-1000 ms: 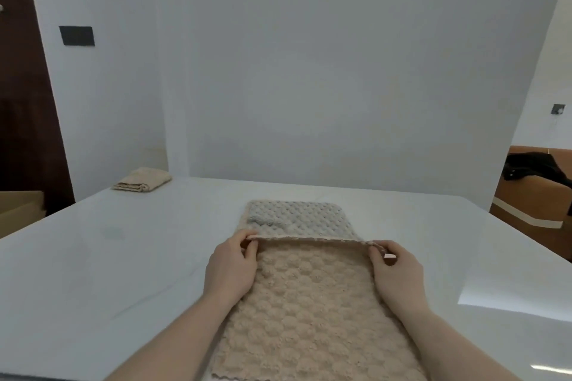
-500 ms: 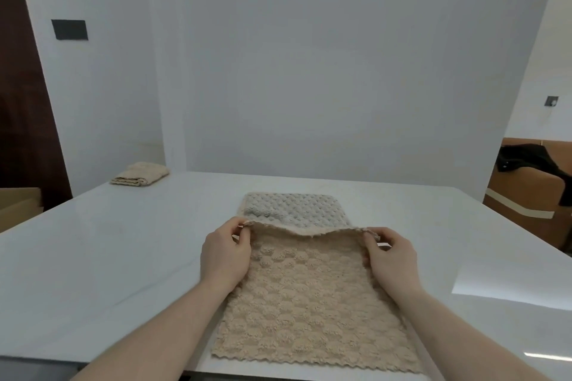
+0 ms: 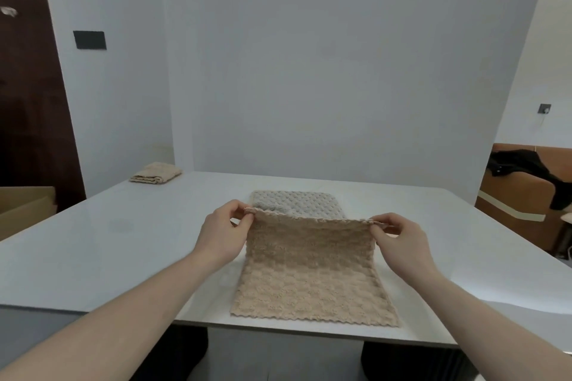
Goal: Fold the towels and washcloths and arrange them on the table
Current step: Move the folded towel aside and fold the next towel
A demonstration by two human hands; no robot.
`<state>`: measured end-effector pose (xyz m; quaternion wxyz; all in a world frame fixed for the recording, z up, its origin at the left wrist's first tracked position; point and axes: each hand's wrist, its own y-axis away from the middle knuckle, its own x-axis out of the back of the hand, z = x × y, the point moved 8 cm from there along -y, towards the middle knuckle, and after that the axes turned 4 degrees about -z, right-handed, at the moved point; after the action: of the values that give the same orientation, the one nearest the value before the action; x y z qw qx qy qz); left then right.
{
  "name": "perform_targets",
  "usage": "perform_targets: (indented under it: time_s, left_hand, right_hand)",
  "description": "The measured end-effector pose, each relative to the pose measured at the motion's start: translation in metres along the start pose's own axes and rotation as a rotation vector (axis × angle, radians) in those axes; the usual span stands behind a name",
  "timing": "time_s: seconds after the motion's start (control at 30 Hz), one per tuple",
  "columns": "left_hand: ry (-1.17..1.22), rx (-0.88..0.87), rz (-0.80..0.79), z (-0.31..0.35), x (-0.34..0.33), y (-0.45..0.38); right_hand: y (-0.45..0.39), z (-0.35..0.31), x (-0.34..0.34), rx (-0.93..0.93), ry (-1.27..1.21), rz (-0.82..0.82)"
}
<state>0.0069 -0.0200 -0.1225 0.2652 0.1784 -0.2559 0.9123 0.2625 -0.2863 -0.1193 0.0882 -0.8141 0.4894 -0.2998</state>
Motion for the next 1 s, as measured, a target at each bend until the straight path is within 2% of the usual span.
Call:
perform_targets:
  time_s: [0.33, 0.77, 1.0]
  left_hand:
    - [-0.265, -0.061, -0.089, 0.022, 0.015, 0.059]
    - [-0.461, -0.059, -0.153, -0.009, 0.006, 0.092]
    - [-0.574, -0.112, -0.291, -0.008, -0.004, 0.099]
  right_hand:
    - [0.052, -0.014, 0.023, 0.023, 0.125, -0.146]
    - [0.103, 0.008, 0.016, 0.069, 0.355, -0.339]
    - [0.109, 0.022, 0.011, 0.081, 0.442, -0.416]
